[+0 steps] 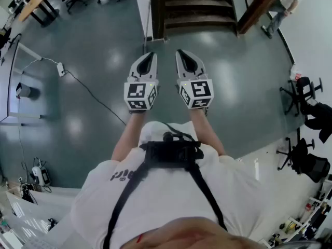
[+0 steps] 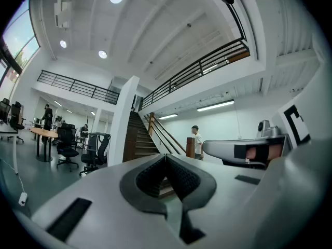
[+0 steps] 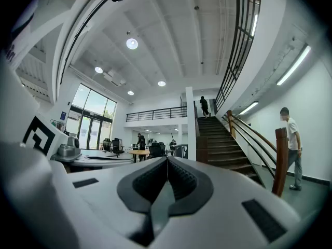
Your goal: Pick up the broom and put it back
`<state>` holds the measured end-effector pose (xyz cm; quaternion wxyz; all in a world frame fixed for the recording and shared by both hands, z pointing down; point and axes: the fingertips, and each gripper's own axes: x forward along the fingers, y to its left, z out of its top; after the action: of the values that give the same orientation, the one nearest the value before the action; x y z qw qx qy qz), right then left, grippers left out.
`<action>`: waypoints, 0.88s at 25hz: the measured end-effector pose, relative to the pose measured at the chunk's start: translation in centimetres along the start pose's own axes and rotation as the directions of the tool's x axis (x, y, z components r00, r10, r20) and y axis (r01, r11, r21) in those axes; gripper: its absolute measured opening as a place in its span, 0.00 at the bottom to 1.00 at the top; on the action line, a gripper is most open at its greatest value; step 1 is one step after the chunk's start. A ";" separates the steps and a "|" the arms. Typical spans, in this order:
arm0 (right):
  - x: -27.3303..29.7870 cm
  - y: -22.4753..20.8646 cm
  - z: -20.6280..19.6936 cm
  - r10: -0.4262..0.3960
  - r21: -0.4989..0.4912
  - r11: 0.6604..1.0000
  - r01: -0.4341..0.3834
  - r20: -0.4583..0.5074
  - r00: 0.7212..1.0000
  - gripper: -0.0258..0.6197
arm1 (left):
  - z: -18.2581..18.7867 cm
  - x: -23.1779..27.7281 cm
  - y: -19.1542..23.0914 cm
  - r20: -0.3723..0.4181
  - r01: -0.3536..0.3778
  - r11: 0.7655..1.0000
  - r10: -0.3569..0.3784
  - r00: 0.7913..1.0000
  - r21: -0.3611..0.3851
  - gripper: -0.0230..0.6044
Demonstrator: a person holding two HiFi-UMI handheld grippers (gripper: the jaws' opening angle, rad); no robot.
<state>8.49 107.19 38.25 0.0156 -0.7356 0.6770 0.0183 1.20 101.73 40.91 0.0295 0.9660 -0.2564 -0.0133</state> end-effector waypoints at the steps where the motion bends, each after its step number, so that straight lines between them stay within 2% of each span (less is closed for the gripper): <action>1: 0.0 0.0 -0.2 0.001 0.004 1.000 -0.001 -0.002 1.000 0.05 | -0.2 -0.1 0.0 -0.005 -0.001 1.000 0.001 1.000 -0.001 0.06; 10: 1.3 1.1 -1.9 -0.001 0.034 0.999 0.001 -0.023 1.000 0.05 | -1.9 -0.6 1.3 -0.043 -0.002 1.000 0.002 0.999 -0.002 0.06; 16: 7.2 7.7 -2.6 -0.026 0.042 0.999 0.028 -0.034 0.999 0.05 | -1.9 -3.4 9.9 -0.038 0.002 1.000 -0.003 0.999 -0.013 0.06; 22: 9.4 11.1 -1.9 0.008 0.000 1.000 -0.008 -0.029 1.000 0.05 | -2.2 -4.3 14.0 -0.032 -0.029 0.998 0.027 0.999 -0.057 0.05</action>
<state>-1.82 96.84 39.73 0.0056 -0.7331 0.6801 0.0076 -9.38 91.81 44.00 0.0614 0.9611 -0.2691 -0.0052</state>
